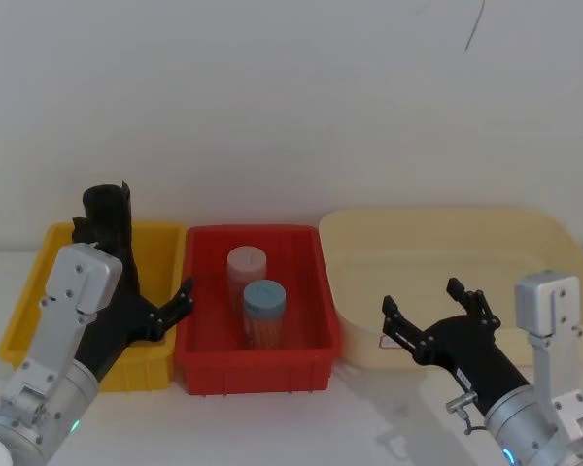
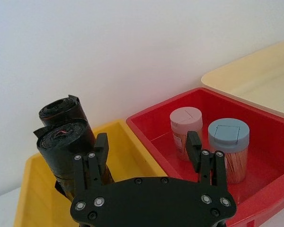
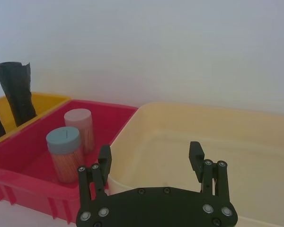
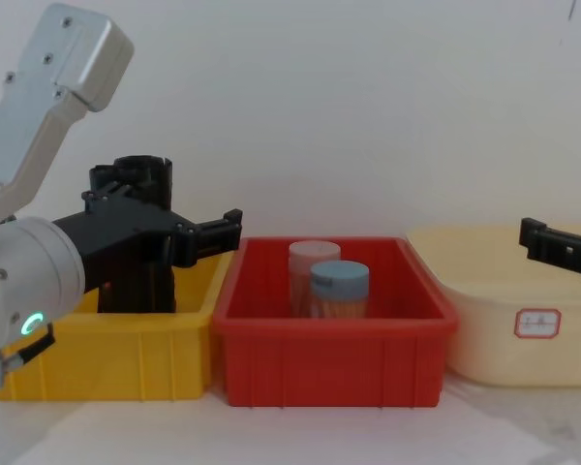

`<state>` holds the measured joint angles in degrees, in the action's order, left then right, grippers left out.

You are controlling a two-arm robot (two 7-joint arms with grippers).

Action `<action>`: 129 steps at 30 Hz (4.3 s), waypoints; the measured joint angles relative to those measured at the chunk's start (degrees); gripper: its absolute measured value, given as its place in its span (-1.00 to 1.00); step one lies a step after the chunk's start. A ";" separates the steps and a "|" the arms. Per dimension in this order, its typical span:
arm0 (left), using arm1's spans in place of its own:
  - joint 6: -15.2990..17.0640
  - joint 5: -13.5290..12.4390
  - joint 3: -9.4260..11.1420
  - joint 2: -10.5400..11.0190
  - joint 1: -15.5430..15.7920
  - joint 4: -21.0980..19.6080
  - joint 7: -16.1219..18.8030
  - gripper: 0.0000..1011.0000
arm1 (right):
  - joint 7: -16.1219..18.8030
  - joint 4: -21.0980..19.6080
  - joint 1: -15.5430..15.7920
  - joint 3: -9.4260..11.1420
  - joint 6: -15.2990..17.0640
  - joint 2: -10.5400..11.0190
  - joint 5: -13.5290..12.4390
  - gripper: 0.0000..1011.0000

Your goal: Pick up the garbage bag with the one hand and transfer it to the other hand.

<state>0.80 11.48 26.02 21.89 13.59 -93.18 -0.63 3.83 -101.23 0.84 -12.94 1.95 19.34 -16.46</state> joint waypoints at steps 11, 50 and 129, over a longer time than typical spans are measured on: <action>0.00 0.00 0.00 0.00 0.00 0.00 0.00 0.98 | 0.00 0.00 0.00 0.00 0.00 0.00 0.00 0.98; 0.12 -0.60 0.07 -0.31 0.02 -0.04 0.30 0.98 | 0.00 0.00 0.00 0.00 0.00 0.00 0.00 0.98; 0.76 7.81 -11.96 -4.68 -11.76 -5.66 3.99 0.98 | 0.00 0.00 0.00 0.00 0.00 0.00 0.00 0.98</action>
<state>1.56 19.29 14.07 17.21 1.83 -98.84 3.37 3.83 -101.23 0.84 -12.94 1.95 19.34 -16.46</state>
